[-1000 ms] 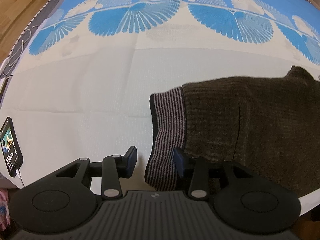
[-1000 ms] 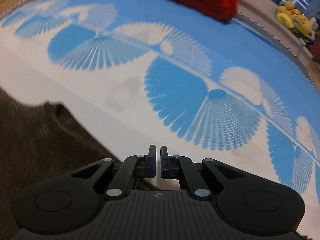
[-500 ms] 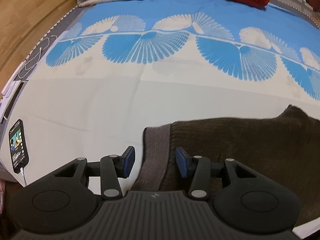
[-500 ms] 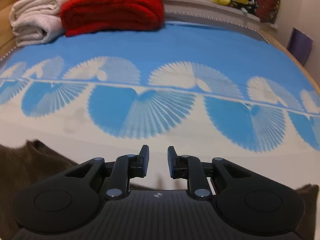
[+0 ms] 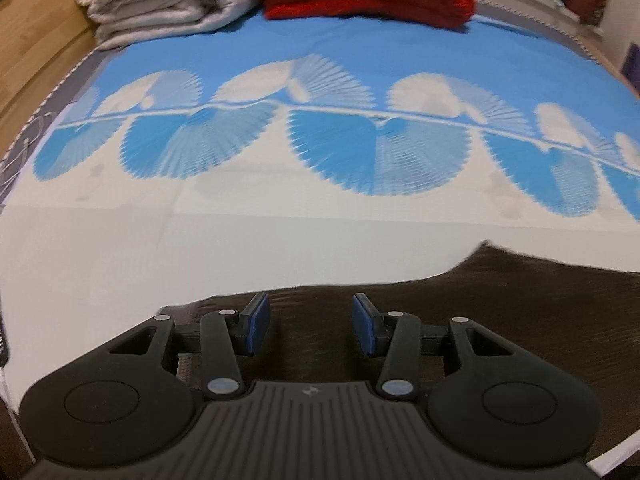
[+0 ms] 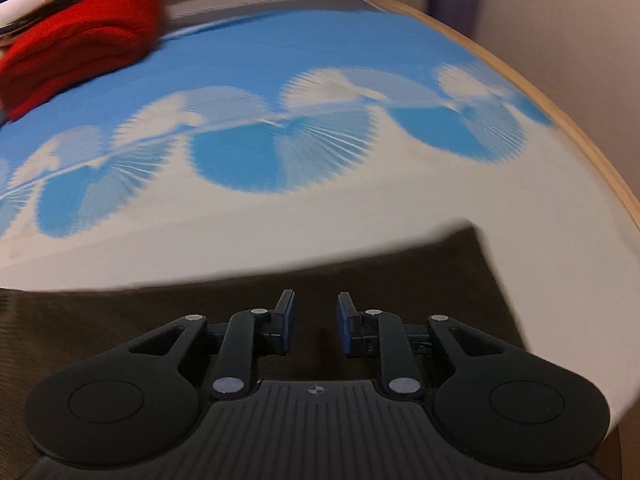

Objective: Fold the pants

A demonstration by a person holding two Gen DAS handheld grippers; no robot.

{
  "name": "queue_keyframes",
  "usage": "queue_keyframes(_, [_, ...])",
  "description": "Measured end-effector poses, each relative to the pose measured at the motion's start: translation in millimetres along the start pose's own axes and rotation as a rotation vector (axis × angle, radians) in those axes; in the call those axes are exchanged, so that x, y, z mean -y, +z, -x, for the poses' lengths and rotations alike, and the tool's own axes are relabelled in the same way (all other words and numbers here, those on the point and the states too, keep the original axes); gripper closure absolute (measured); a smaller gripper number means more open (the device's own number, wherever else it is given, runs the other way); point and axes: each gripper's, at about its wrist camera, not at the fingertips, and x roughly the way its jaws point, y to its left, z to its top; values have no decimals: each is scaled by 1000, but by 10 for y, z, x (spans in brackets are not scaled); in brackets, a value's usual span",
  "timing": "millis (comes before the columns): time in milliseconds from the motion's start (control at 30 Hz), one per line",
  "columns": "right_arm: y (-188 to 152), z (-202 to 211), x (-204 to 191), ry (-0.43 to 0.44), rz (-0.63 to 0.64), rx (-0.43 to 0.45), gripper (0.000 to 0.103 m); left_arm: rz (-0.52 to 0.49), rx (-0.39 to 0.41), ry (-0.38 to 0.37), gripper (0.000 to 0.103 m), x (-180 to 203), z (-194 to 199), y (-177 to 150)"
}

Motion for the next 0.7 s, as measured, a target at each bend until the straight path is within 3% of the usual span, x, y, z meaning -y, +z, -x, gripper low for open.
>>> queue_keyframes(100, [-232,53,483,-52,-131,-21,77,-26,13,-37,53,223,30,33])
queue_keyframes(167, [-417,119,807,-89,-271,-25,71,-50,16,-54,53,357,30,47])
queue_keyframes(233, [-608,186,1076,-125,-417,-20,58,-71,19,-67,53,460,28,55])
queue_keyframes(367, [-1063,275,1471,-149,-675,-22,57,-91,14,-81,53,583,0,65])
queue_keyframes(533, [-1397,292,1571,-220,-739,-4,52,-118,8,-90,53,704,-20,59])
queue_keyframes(700, [-1408,182,1585,-110,-762,-9,47,-124,-3,-80,53,728,-60,49])
